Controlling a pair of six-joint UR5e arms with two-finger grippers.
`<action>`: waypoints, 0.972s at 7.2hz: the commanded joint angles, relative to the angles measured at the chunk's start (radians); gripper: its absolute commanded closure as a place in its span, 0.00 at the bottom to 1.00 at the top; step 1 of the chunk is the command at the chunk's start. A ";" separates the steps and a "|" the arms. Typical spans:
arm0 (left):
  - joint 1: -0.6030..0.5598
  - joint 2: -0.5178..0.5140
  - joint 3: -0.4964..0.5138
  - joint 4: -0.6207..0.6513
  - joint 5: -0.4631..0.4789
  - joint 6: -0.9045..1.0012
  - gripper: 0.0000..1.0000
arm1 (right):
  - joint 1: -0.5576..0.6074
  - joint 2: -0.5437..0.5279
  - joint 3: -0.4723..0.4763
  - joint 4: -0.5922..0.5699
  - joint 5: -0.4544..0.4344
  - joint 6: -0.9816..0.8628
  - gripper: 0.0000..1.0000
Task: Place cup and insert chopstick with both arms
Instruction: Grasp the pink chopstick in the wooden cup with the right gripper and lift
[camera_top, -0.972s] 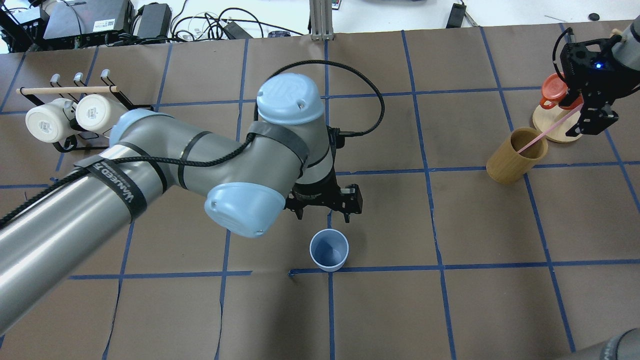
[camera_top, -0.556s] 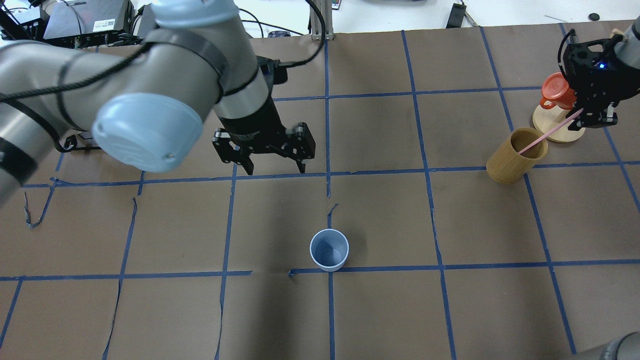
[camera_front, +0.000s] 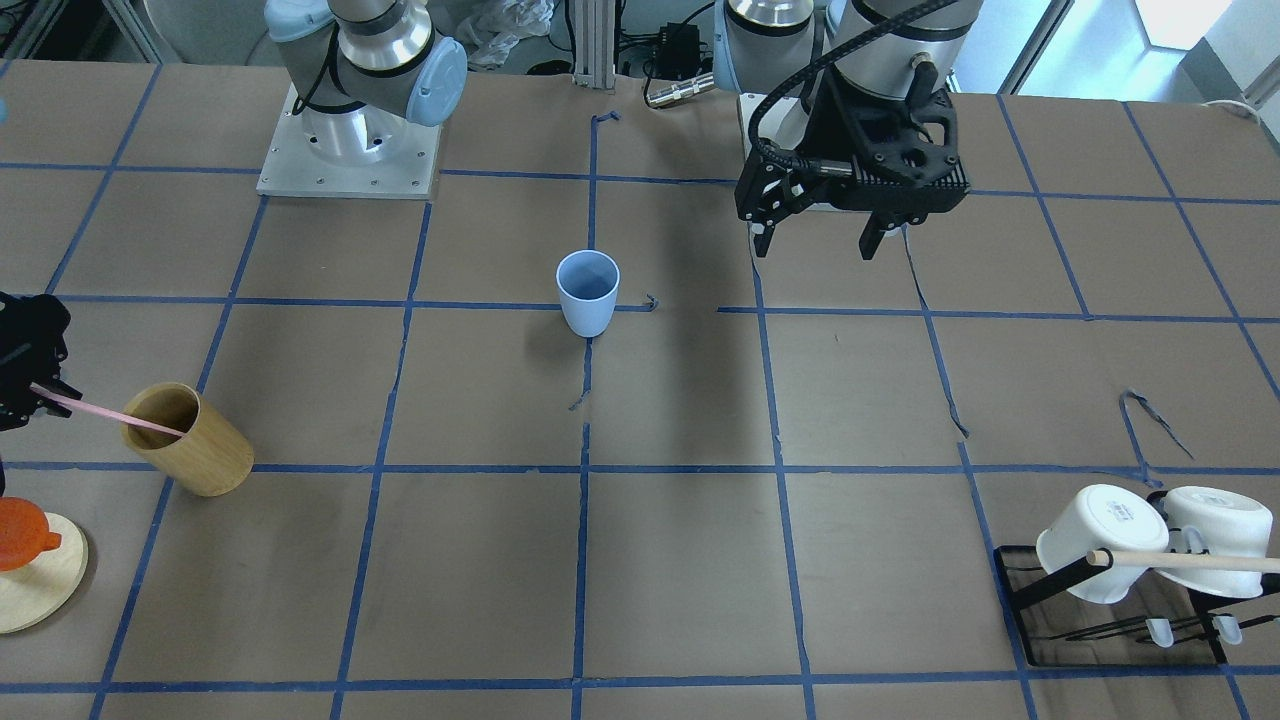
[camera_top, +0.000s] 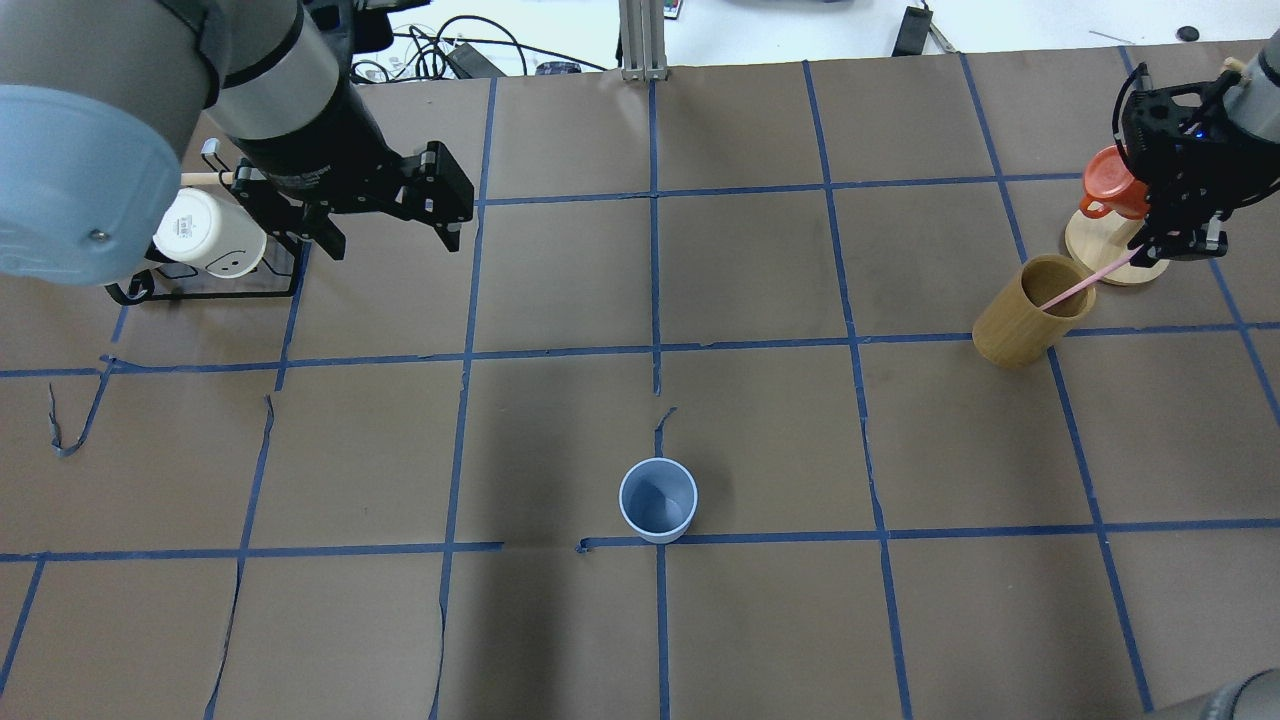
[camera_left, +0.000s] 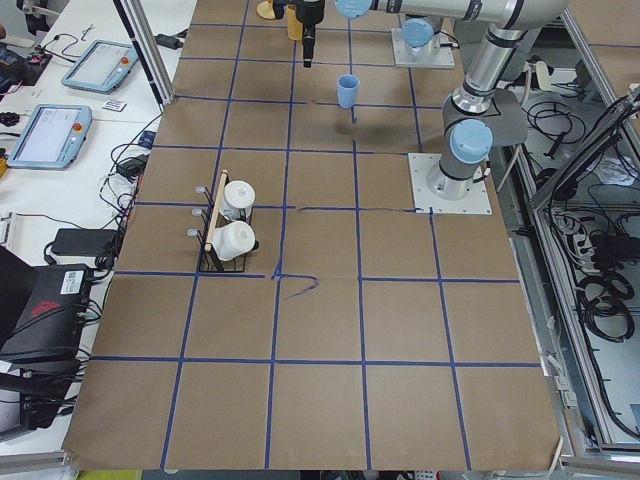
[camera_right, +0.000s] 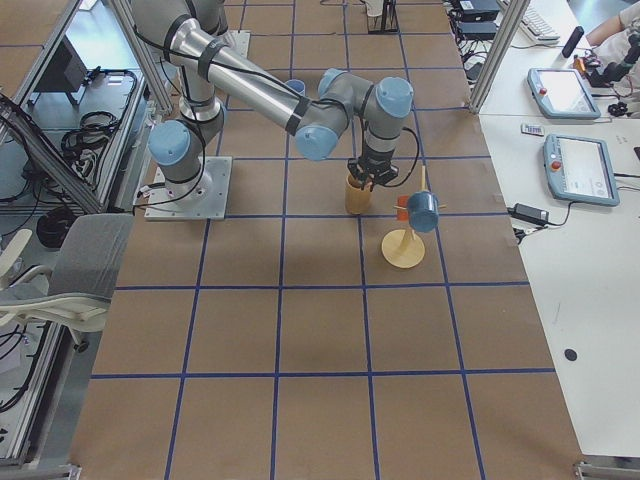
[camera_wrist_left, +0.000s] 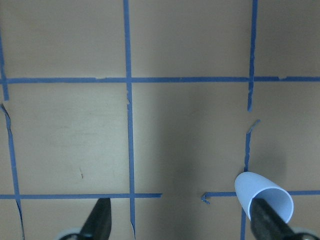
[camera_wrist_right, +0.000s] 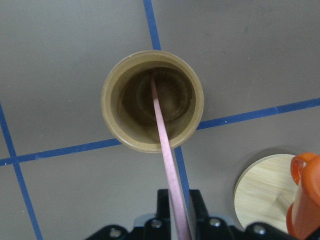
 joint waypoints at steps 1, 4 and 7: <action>0.016 0.002 0.000 0.032 0.003 0.017 0.02 | 0.000 -0.004 -0.001 0.031 -0.005 -0.001 0.93; 0.016 0.012 -0.001 0.031 0.006 0.017 0.00 | 0.002 -0.028 -0.010 0.082 -0.003 0.002 0.99; 0.017 0.012 -0.001 0.029 0.006 0.017 0.00 | 0.005 -0.068 -0.027 0.084 -0.054 0.018 1.00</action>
